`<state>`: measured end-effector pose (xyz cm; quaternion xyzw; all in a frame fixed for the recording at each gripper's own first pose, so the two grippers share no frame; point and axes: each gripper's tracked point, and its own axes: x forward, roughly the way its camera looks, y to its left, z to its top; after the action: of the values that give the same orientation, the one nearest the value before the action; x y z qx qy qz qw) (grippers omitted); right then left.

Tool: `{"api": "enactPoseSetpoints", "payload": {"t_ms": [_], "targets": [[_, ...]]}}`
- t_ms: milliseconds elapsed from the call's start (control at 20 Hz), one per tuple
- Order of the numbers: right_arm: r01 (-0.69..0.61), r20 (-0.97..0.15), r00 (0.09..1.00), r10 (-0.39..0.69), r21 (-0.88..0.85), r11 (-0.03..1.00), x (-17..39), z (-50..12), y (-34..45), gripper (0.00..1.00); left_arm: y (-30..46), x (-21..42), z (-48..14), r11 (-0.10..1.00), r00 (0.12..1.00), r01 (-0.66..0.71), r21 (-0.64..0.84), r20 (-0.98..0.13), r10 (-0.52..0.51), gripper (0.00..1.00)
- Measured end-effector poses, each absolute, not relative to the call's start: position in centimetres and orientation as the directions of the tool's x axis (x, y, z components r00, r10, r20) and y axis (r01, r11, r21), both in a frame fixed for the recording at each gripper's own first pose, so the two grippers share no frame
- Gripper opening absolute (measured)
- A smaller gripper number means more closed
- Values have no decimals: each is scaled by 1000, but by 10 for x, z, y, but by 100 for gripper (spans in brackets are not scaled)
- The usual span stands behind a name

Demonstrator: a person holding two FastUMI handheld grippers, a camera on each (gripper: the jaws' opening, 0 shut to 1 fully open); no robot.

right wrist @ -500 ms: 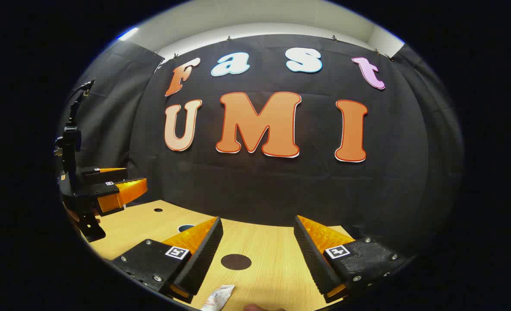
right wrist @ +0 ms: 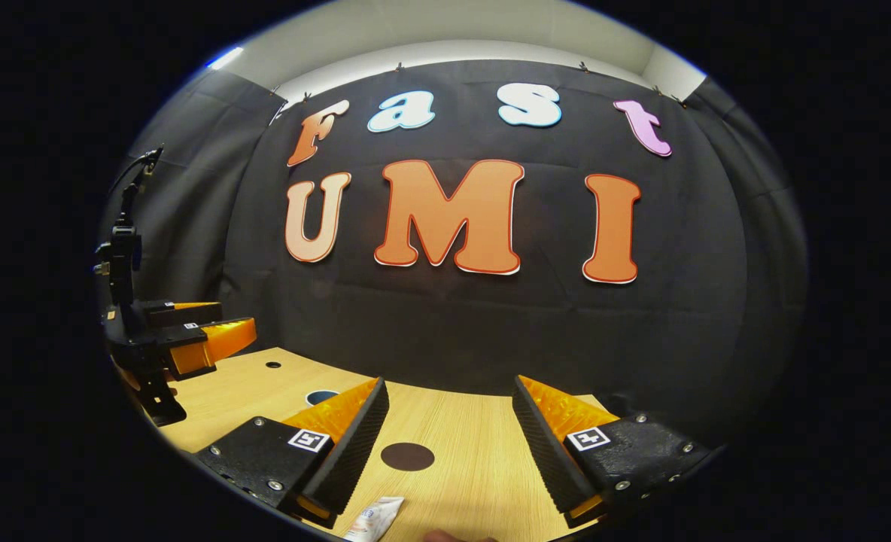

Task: Put the toothbrush and toothpaste on the desktop into the cup, then pick up the cup and place it on the coaster on the desktop.

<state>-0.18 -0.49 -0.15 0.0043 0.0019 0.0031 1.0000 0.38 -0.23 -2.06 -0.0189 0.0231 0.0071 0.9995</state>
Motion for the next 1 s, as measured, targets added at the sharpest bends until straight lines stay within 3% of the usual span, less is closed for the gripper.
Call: {"api": "enactPoseSetpoints", "payload": {"t_ms": [600,1000], "targets": [[-40,2,999,40,15,999,-10,18,1,99,-2,2,7,999,999,-44,-2,19,44,100],[-80,-161,983,83,22,997,-10,-31,19,99,-6,6,-49,1000,982,-18,-17,-188,14,98]]}}
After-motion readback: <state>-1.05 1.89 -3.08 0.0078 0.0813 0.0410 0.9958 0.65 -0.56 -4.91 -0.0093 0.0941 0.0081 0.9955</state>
